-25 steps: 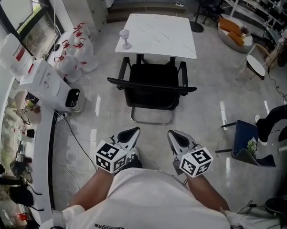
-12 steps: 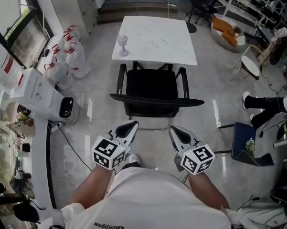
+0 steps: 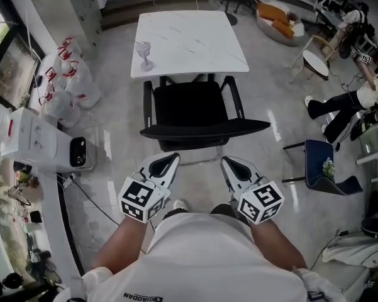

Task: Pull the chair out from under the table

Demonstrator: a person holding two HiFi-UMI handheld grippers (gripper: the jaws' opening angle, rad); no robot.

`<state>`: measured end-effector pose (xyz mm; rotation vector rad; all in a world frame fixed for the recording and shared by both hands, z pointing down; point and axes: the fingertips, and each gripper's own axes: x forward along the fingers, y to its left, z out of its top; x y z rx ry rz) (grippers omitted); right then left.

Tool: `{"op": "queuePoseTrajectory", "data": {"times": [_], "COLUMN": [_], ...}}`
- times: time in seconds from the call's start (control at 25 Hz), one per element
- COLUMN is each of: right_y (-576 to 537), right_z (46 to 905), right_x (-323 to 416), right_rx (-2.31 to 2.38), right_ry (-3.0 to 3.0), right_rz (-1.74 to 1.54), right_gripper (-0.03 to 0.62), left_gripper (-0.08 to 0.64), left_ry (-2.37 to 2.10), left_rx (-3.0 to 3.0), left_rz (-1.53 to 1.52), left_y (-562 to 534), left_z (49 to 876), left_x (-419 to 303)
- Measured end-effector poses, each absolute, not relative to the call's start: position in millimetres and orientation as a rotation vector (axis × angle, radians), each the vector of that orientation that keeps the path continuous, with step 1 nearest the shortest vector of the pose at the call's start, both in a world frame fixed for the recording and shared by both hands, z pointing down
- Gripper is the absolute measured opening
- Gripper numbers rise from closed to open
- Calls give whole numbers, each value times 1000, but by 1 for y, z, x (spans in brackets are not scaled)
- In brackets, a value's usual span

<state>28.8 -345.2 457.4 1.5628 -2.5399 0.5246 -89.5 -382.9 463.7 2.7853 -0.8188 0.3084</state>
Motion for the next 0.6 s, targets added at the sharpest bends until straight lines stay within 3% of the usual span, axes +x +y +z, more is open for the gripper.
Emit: {"op": "queuePoseTrajectory", "data": {"times": [0.6], "right_y": [-383], "right_z": [434], "right_x": [57], "right_rx": [1503], "right_ry": [-2599], "right_rz": [401], "right_gripper": [5], "left_gripper": [8], "left_ry": [-880], "left_rx": [2791], "left_rz": [280], "left_y": [-408], "left_z": [449], "left_x": [-63]}}
